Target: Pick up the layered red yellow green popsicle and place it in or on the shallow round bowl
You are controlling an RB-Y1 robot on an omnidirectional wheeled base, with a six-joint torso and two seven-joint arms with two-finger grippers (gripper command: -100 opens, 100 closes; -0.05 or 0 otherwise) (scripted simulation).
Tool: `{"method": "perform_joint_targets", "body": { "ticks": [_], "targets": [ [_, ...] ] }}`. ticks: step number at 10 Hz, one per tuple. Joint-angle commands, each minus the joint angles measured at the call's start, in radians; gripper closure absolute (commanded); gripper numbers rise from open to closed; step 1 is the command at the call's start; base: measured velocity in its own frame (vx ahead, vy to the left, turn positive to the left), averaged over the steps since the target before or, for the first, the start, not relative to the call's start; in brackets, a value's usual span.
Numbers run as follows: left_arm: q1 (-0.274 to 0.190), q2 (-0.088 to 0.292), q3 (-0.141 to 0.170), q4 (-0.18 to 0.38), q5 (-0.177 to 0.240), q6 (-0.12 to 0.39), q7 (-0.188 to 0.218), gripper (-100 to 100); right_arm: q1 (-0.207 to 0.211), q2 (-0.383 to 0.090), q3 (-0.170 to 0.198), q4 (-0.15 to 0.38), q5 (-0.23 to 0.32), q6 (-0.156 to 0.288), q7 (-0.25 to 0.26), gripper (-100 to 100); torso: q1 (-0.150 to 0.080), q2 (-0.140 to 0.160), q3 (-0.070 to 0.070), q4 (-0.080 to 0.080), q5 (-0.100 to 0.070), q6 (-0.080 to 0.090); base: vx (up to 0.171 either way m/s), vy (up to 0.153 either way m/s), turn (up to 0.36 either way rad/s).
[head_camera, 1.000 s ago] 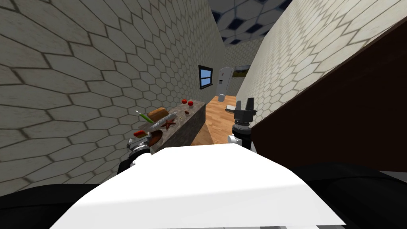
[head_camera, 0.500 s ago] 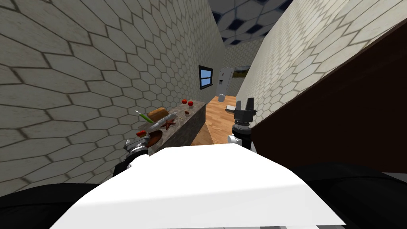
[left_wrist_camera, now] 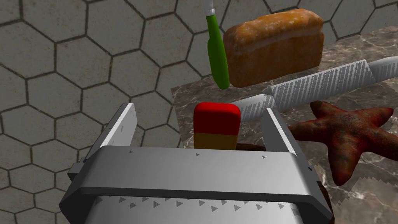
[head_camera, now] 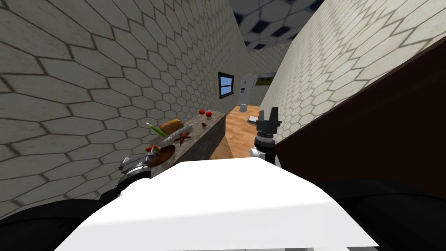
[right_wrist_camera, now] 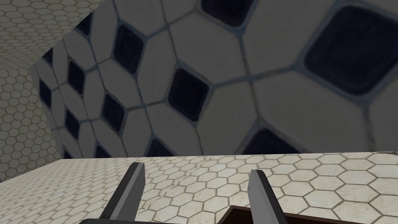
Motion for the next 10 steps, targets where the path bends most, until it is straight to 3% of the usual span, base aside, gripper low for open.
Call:
{"method": "perform_joint_targets", "body": {
  "ticks": [1, 3, 4, 5, 10],
  "targets": [
    [0.020, -0.009, 0.032, -0.042, 0.020, 0.038, 0.000, -100, 0.000, 0.000, 0.000, 0.000, 0.000, 0.000, 0.000, 0, 0.000, 0.000, 0.000, 0.000, 0.000, 0.000, 0.064, -0.014, 0.030],
    [0.060, -0.004, 0.057, -0.086, 0.047, 0.066, 0.009, -100, 0.000, 0.000, 0.000, 0.000, 0.000, 0.000, 0.000, 0, 0.001, 0.000, 0.000, 0.000, 0.000, 0.000, 0.071, -0.022, 0.018],
    [0.040, -0.013, 0.054, -0.074, 0.036, 0.066, -0.001, -100, 0.000, 0.000, 0.000, 0.000, 0.000, 0.000, 0.000, 0, 0.000, 0.000, 0.000, 0.000, 0.000, 0.000, 0.031, -0.018, 0.009],
    [0.043, -0.012, 0.054, -0.077, 0.037, 0.067, 0.001, 0, 0.000, 0.000, 0.000, 0.000, 0.000, 0.000, 0.000, 0, 0.001, 0.002, 0.001, 0.000, 0.000, 0.000, 0.005, -0.003, 0.000],
    [0.043, -0.012, 0.054, -0.077, 0.037, 0.067, 0.001, 0, 0.000, 0.000, 0.000, 0.000, 0.000, 0.000, 0.000, 0, 0.002, 0.004, 0.003, 0.001, 0.001, 0.000, 0.000, 0.000, 0.000]
  ]
}}
